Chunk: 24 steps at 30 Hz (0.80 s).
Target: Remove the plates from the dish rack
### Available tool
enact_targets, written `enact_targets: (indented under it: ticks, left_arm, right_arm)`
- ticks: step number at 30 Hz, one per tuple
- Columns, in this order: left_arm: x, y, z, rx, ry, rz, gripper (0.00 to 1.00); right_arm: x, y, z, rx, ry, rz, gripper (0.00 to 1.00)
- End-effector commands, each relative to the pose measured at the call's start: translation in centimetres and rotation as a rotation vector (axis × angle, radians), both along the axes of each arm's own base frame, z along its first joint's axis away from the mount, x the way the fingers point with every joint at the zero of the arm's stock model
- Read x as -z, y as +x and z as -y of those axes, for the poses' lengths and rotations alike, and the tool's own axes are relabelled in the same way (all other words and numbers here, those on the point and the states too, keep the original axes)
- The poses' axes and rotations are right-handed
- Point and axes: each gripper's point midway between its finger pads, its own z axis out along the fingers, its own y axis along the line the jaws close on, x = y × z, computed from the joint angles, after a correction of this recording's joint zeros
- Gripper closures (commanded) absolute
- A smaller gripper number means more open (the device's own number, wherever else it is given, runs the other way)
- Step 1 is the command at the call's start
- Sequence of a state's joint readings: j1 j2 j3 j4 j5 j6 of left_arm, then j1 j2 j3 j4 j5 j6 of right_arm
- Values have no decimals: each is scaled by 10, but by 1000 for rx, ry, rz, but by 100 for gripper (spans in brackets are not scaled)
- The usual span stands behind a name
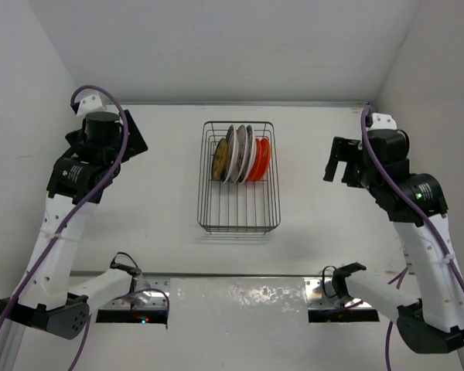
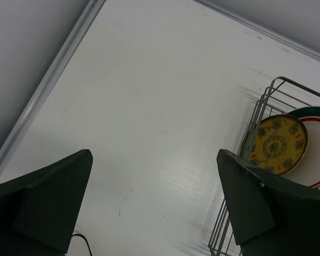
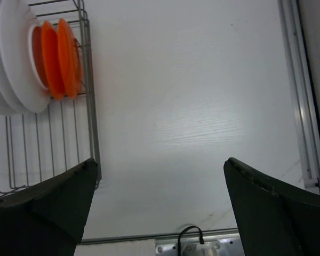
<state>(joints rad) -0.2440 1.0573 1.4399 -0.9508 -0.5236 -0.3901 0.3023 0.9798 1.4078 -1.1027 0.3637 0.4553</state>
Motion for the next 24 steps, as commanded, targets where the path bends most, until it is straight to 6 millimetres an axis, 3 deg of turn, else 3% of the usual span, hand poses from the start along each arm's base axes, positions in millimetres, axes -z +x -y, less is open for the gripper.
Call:
enact_targets:
  ticks: [1,6,7,8,9,10,12,13,16,19,24]
  left_arm:
    - [-19,0,3,12,-16,68,0]
    - [-22,3,8,28,-41,78,0]
    - [-21,3,8,24,-41,76,0]
    - [-20,2,7,22,-40,69,0]
    - [-18,0,6,12,-36,60,0]
    - [-16,0,5,6,-34,51,0]
    - [-14,-2,4,-2,-33,43,0]
    - [-12,-3,4,-3,-35,36,0]
    - [-8,-5,4,-2,-37,24,0]
    - [1,-9,2,-3,-24,-6,0]
    - [13,-15,-4,-19,5,-47,0]
  right_arm:
    - [2,32,-26,-66,75,36,1]
    - [11,83,-64,-139,169,51,1]
    - [21,100,-70,-122,174,11,1]
    - [17,109,-75,-117,164,6,1]
    - [41,124,-80,-107,130,-66,1]
    - [47,132,-84,-103,110,-88,1]
    - [47,148,-90,-80,44,-90,1]
    - [68,160,-95,-65,4,-146,1]
    - [73,177,-105,-44,-72,-167,1]
    - [101,195,-127,-79,-103,-214,12]
    - [117,202,-135,-76,-95,-206,34]
